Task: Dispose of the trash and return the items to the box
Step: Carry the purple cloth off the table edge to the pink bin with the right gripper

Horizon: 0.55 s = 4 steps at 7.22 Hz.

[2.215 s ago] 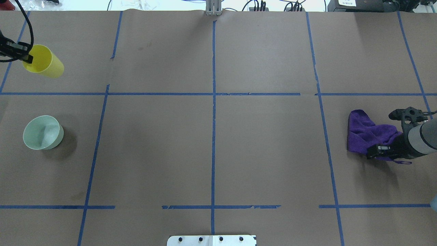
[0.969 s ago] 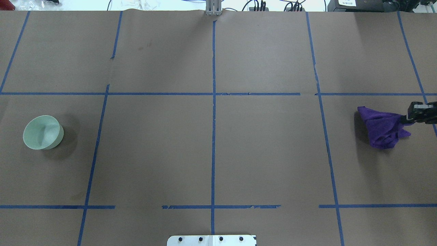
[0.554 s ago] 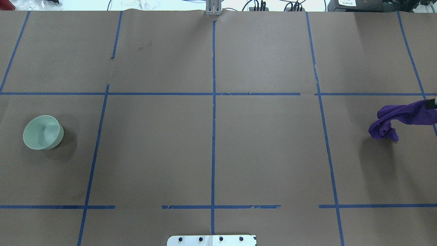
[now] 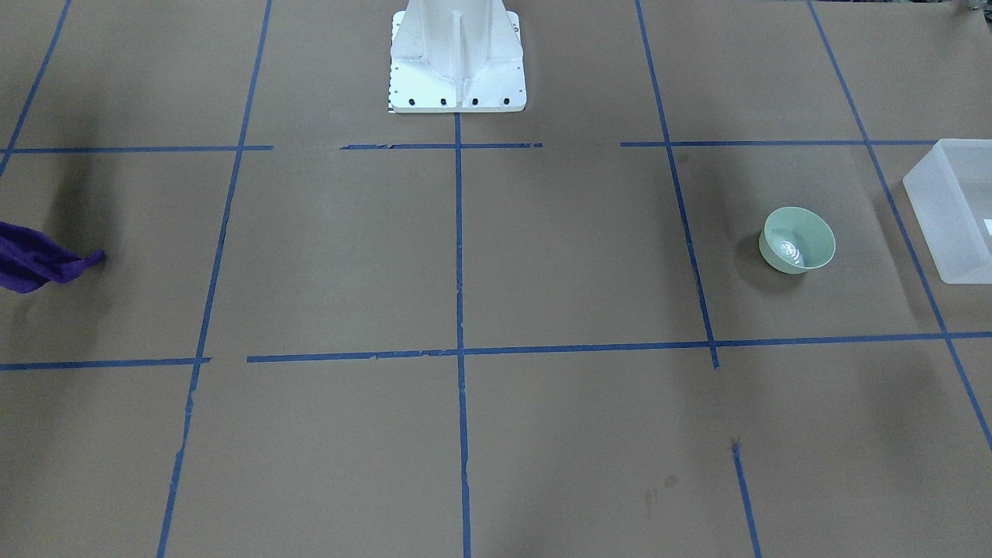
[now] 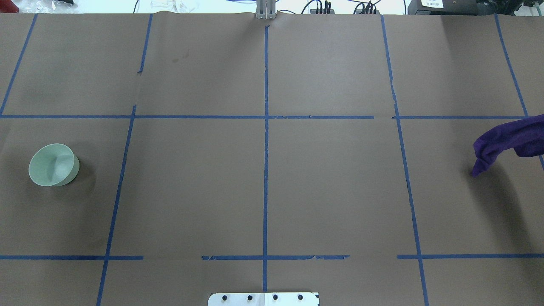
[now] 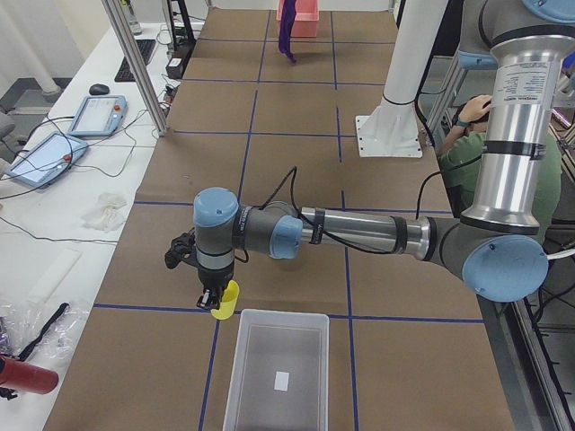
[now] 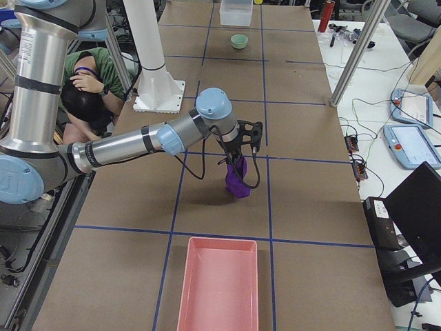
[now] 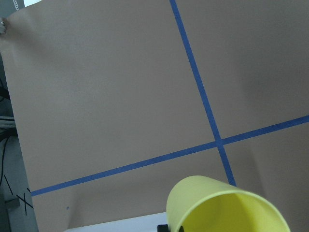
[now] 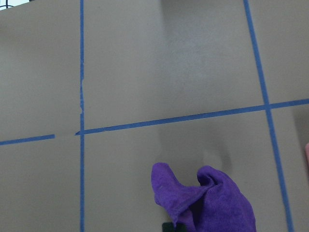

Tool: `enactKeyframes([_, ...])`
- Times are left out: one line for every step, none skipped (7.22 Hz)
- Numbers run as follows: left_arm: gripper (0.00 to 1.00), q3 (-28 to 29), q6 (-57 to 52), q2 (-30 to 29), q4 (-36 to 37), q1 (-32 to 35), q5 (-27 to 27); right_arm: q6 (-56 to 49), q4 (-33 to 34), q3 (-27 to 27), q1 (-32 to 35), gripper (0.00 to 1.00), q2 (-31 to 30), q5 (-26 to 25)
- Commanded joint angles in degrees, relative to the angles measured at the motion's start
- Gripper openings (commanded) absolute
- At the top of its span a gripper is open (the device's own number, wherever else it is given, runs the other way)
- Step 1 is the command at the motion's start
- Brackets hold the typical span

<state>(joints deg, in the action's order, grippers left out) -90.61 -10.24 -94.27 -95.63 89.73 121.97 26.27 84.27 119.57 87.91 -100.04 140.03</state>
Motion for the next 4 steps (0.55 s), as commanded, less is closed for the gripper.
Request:
enactKeyframes([0.0,0.3,-0.1,0.0,0.0,0.5,0.0,-26.5,22.3,-1.0,7.4,0.0,6.5,-6.2])
enactKeyframes([0.0,1.7,-0.2,0.3,0.0,0.9,1.2,-35.1,30.6,-3.2,11.2,0.0,11.7,-9.7])
enactKeyframes([0.0,2.8,-0.7,3.2,-0.2,0.9,4.2,-40.6,33.6,-6.8,14.6,0.0,14.3,-10.5])
enactKeyframes([0.0,2.9,-0.9,6.0,-0.5,0.9,6.2,-43.1,33.9,-8.7,16.8,0.0,15.2,-10.6])
